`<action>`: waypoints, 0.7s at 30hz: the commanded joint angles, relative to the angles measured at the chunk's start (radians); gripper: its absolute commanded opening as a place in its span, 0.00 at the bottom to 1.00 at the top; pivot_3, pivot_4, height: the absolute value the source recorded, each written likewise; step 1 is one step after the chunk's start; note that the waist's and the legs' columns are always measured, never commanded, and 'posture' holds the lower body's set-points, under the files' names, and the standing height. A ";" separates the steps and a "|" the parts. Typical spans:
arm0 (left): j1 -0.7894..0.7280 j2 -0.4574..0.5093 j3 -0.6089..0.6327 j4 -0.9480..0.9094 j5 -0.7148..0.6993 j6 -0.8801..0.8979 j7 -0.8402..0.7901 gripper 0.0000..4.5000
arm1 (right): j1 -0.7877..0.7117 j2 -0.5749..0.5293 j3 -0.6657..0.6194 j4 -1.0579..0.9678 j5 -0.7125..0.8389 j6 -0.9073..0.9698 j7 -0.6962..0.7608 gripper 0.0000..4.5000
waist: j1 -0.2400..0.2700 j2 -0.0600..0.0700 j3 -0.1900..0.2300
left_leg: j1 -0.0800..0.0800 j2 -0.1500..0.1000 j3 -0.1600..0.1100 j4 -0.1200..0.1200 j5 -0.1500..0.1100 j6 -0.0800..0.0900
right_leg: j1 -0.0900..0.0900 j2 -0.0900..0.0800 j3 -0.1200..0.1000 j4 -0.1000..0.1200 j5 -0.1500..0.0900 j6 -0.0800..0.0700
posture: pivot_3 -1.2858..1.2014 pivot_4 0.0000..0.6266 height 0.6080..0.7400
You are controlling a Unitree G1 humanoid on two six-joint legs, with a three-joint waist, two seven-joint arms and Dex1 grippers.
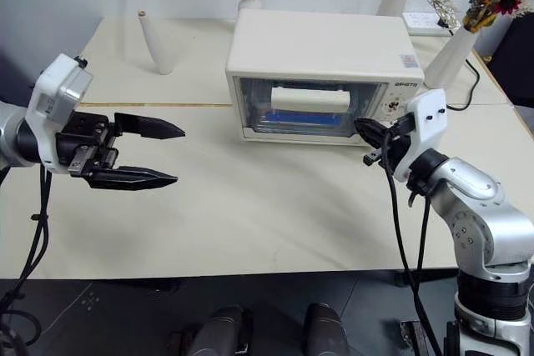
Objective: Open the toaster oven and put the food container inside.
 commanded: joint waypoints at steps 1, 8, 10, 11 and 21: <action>-0.004 -0.005 0.020 0.013 0.021 -0.031 0.019 1.00 | 0.017 -0.060 -0.052 -0.012 0.075 0.045 0.071 0.08 | -0.001 0.000 0.000 | 0.000 0.000 0.000 0.000 0.000 0.000 | 0.000 0.000 0.000 0.000 0.000 0.000 | 0.52 0.24 1.00; 0.017 0.010 0.038 0.061 0.057 -0.074 0.009 1.00 | 0.094 -0.322 -0.215 0.008 0.259 0.154 0.351 0.59 | -0.001 0.001 0.001 | 0.000 0.000 0.001 0.000 0.000 0.001 | 0.000 0.000 0.000 0.000 0.000 0.000 | 0.52 0.24 1.00; 0.020 0.019 0.044 0.075 0.067 -0.088 0.000 1.00 | 0.115 -0.392 -0.255 0.037 0.281 0.169 0.419 0.75 | -0.001 0.001 0.001 | 0.000 0.000 0.001 0.000 0.000 0.001 | 0.000 0.000 0.000 0.000 0.000 0.000 | 0.52 0.24 1.00; 0.018 0.027 0.047 0.092 0.076 -0.097 -0.006 1.00 | 0.116 -0.434 -0.272 0.070 0.274 0.167 0.450 0.83 | -0.001 0.001 0.001 | 0.000 0.001 0.001 0.000 0.000 0.001 | 0.000 0.000 0.000 0.000 0.000 0.000 | 0.52 0.24 1.00; -0.026 0.081 0.054 0.205 0.141 -0.174 -0.055 1.00 | 0.124 -0.608 -0.308 0.332 0.170 0.032 0.671 0.99 | -0.003 0.001 0.001 | 0.001 0.001 0.002 0.000 0.000 0.001 | 0.000 0.000 0.000 -0.001 0.000 0.000 | 0.52 0.24 1.00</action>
